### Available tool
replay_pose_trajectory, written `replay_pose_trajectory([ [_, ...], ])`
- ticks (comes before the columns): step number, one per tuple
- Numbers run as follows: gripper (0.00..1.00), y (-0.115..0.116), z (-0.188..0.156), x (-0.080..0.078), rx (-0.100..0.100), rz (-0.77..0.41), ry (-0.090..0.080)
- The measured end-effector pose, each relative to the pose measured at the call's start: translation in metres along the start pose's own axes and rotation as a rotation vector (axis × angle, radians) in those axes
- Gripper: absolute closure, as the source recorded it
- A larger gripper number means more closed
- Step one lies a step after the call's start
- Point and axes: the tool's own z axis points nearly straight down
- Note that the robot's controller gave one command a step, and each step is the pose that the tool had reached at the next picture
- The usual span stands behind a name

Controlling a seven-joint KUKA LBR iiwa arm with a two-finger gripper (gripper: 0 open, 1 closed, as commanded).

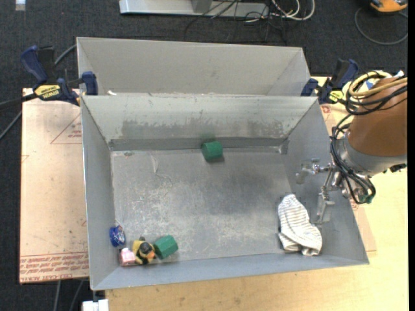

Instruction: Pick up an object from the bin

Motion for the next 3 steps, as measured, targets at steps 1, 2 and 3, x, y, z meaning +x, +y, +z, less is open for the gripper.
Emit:
replay_pose_trajectory([
  [1, 0.0, 0.001, -0.005, -0.002, 0.001, -0.005, -0.007],
  [2, 1.0, 0.008, 0.077, 0.037, 0.002, -0.032, -0.008],
  [3, 1.0, 0.008, 0.077, 0.037, 0.002, -0.032, -0.009],
])
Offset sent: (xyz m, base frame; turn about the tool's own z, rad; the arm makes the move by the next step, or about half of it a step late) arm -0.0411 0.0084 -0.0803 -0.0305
